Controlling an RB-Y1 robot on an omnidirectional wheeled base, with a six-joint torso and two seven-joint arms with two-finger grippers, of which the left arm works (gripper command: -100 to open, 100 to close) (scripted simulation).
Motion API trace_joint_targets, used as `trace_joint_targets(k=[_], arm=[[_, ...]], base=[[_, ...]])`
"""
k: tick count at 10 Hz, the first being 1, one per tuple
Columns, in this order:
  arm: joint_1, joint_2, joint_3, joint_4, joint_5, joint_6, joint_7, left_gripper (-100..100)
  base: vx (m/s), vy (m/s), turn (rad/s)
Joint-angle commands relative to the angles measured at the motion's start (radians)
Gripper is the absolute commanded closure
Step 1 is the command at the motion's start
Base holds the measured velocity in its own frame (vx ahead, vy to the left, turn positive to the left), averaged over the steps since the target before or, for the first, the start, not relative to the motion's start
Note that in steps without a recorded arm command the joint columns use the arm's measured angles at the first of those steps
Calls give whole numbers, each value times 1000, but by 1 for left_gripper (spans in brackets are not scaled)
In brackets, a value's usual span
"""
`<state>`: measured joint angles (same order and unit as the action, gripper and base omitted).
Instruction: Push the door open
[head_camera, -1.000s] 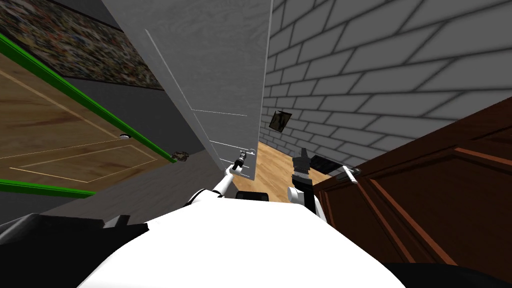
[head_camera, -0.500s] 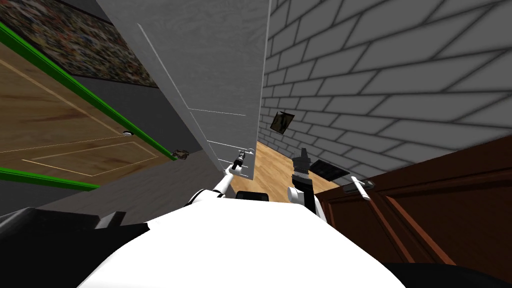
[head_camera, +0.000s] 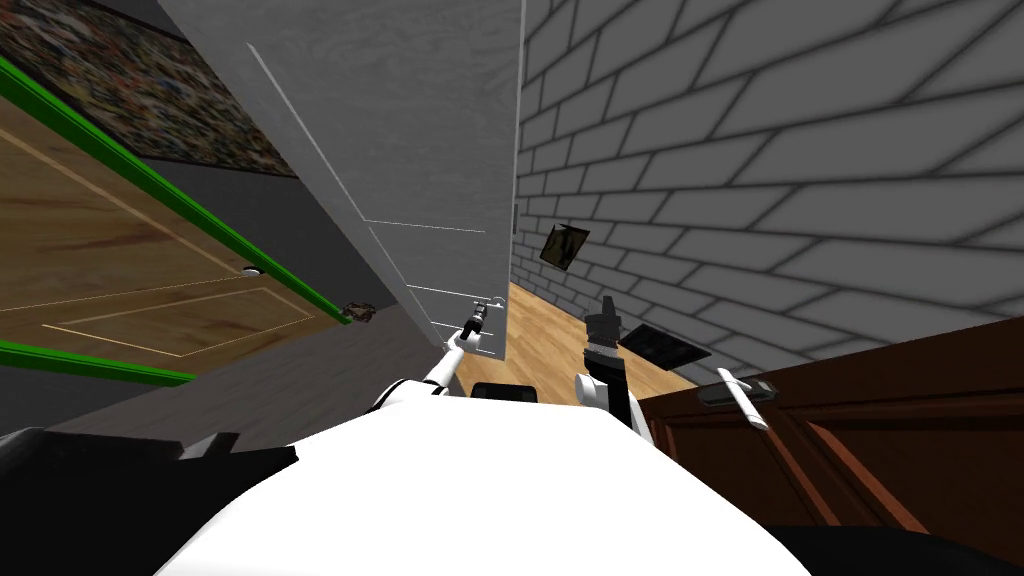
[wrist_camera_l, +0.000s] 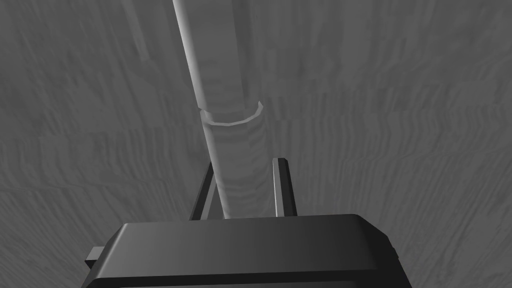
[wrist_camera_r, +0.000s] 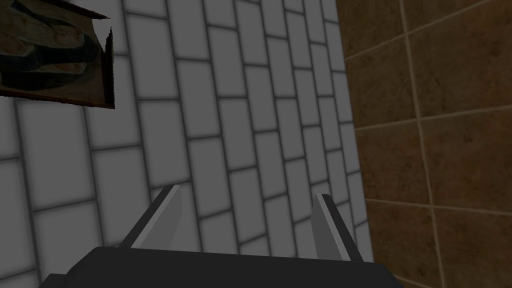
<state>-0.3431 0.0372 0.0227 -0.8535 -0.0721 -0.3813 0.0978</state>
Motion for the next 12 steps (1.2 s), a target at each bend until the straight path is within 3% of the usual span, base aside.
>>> trace_joint_targets(k=[1, 7, 12], arm=[[-3, 16, 18, -18, 4, 8, -4, 100], [-1, 45, 95, -15, 21, 8, -27, 100], [1, 56, 166, -12, 37, 8, -47, 100]], base=[[160, -95, 60], [199, -130, 66], [188, -161, 100]])
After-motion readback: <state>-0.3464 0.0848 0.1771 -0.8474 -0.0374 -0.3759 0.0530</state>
